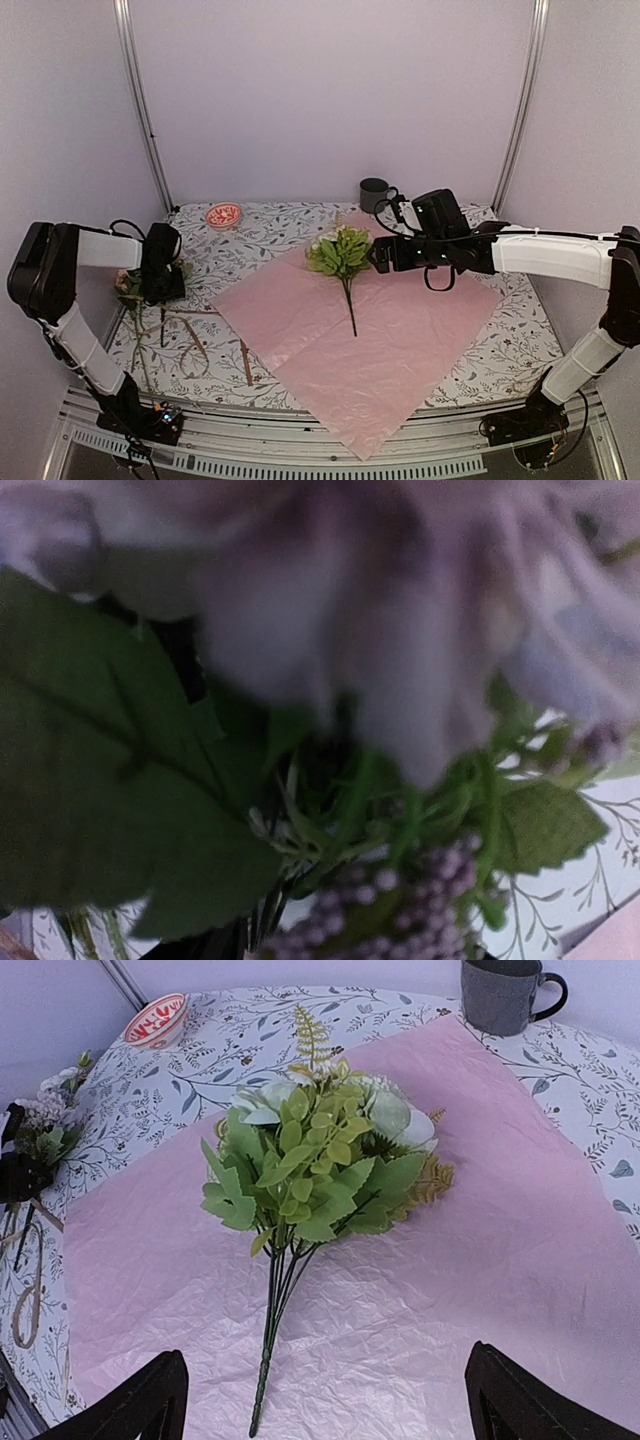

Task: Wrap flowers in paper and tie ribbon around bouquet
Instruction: Pick up the fake flower from the corner of the board, then pass from the left arm to the right, then pass from the right arm to the left

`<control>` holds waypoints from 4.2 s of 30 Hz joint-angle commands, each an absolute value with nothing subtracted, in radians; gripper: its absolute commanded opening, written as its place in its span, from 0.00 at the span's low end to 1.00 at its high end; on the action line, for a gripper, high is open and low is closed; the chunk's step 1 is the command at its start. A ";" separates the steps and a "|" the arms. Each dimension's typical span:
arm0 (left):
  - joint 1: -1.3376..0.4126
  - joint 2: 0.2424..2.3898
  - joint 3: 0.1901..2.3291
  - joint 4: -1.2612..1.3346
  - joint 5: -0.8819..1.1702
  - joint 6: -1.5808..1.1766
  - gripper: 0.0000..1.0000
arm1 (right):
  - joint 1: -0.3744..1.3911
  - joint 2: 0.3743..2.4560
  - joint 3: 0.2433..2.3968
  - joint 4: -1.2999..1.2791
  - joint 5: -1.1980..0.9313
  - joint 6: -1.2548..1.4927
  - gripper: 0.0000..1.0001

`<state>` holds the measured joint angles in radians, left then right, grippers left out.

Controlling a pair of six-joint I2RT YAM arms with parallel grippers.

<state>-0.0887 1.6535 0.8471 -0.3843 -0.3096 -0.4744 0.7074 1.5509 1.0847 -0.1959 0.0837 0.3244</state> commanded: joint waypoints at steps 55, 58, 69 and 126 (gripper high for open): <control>-1.098 1.196 0.947 0.845 -0.011 0.002 0.00 | 0.865 1.524 1.226 0.556 -0.807 0.155 0.87; -1.097 1.225 0.939 0.880 -0.004 -0.028 0.00 | 0.866 1.529 1.228 0.550 -0.754 0.169 0.81; -1.097 1.260 0.933 0.873 0.005 -0.083 0.00 | 0.865 1.526 1.229 0.542 -0.721 0.194 0.01; -0.963 1.212 0.858 0.641 0.410 -0.003 0.68 | 0.723 1.208 1.054 0.326 -1.128 0.101 0.00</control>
